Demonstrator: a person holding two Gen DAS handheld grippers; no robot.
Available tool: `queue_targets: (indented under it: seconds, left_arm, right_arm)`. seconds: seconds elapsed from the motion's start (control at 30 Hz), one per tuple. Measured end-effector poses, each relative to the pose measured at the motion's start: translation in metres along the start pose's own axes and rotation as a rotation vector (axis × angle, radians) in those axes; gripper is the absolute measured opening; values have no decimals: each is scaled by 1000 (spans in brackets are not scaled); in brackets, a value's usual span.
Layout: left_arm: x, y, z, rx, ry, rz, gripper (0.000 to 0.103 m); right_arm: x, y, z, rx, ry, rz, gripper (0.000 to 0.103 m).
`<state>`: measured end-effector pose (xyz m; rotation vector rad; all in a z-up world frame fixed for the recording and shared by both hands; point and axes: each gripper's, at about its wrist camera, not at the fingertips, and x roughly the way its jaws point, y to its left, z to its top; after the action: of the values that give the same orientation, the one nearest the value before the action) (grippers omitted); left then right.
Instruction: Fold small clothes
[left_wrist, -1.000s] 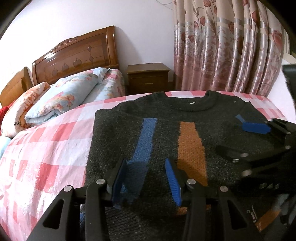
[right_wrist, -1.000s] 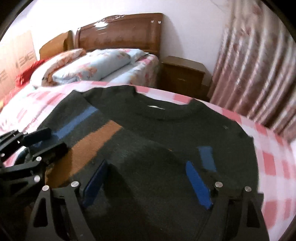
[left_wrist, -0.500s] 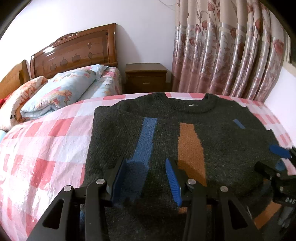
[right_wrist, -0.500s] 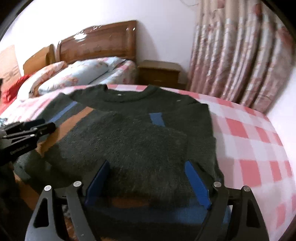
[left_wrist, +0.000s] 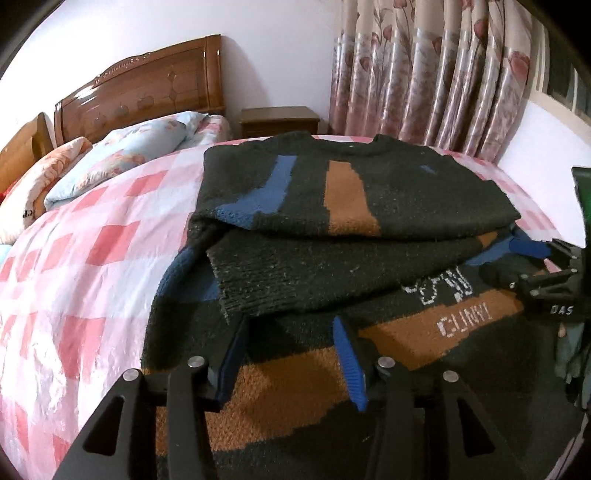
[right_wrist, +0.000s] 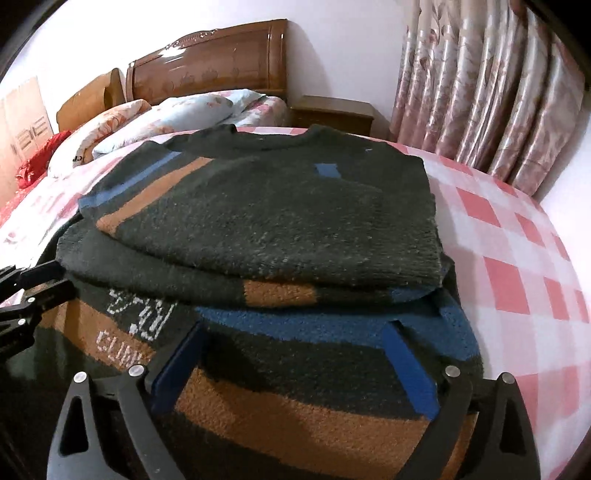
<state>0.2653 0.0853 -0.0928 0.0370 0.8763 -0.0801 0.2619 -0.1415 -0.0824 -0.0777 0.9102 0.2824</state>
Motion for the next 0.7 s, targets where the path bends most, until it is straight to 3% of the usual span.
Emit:
queue_targets:
  seconds: [0.1, 0.17, 0.27, 0.33, 0.43, 0.6, 0.7]
  left_arm:
    - [-9, -1, -5, -31, 18, 26, 49]
    - [-24, -1, -19, -56, 15, -31, 49]
    - [-35, -12, -43, 31, -14, 26, 50]
    - [-38, -9, -46, 21, 2, 16, 53]
    - [-48, -2, -53, -37, 20, 36, 53]
    - [-65, -10, -78, 35, -23, 80, 55]
    - [-74, -15, -85, 53, -19, 125, 54]
  right_arm:
    - [-13, 0, -10, 52, 9, -11, 103]
    - [-28, 8, -22, 48, -13, 70, 103]
    - [-32, 30, -41, -41, 30, 97, 103]
    - [-30, 41, -52, -122, 18, 54, 103]
    - [-38, 37, -54, -67, 40, 47, 103]
    - [-53, 43, -85, -108, 8, 40, 103]
    - [-64, 44, -96, -100, 38, 41, 103]
